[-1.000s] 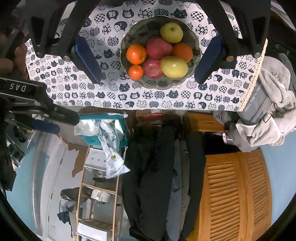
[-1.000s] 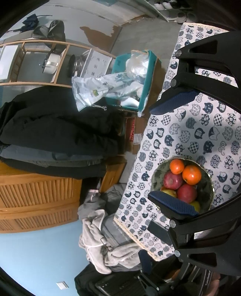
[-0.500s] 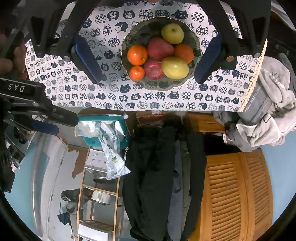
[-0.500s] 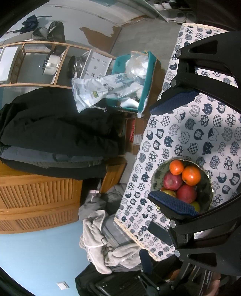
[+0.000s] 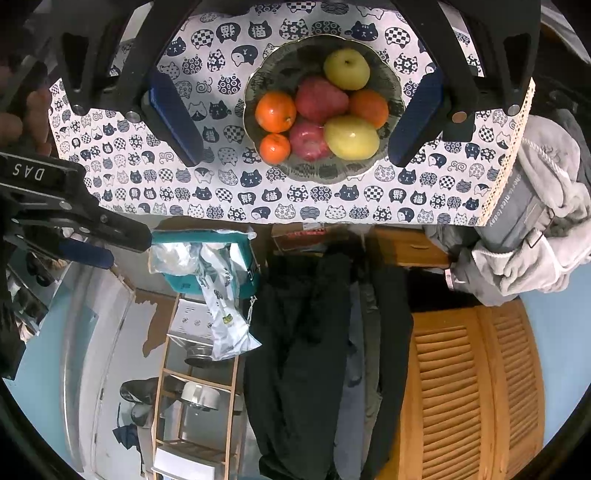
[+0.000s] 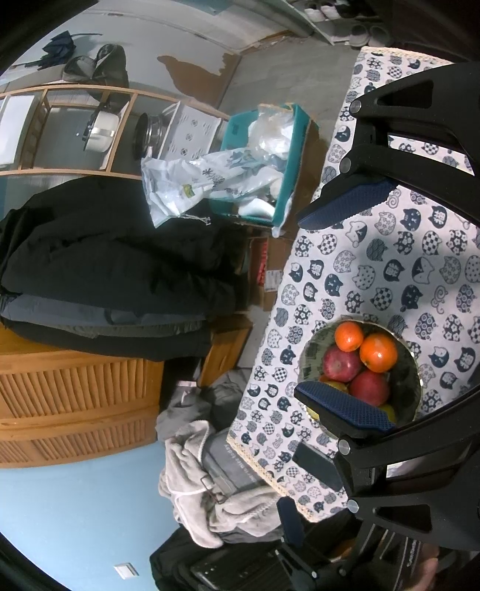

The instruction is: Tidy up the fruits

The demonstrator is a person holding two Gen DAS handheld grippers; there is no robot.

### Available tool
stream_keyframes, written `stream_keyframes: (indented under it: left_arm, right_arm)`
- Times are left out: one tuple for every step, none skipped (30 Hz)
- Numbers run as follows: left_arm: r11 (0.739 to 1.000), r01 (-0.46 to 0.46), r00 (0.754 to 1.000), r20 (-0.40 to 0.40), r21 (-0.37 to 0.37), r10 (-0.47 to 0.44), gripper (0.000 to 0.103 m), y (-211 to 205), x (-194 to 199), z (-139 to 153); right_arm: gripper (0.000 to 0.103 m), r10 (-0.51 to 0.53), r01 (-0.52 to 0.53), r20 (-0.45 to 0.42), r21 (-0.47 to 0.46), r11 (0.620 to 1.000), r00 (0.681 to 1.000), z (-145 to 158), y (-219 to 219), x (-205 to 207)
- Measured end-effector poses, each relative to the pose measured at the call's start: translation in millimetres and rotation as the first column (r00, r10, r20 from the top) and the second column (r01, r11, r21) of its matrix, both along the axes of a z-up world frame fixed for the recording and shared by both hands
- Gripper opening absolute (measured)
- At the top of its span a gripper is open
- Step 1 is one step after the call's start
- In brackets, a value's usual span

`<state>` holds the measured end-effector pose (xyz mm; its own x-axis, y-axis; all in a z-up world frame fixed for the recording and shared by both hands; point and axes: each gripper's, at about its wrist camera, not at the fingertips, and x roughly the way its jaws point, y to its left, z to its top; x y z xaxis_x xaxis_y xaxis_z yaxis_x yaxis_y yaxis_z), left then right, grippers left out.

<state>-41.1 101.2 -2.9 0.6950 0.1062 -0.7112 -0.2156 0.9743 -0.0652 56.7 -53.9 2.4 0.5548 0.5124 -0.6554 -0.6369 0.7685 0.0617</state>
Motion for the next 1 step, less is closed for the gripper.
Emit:
stream_keyframes:
  left_arm:
    - [1.000,0.001,1.000,-0.001,0.000,-0.001,0.101,-0.7,-0.3,0.0]
  right_arm:
    - [0.083,-0.001,0.001,-0.001,0.001,1.000,1.000,-0.1,0.2,0.2]
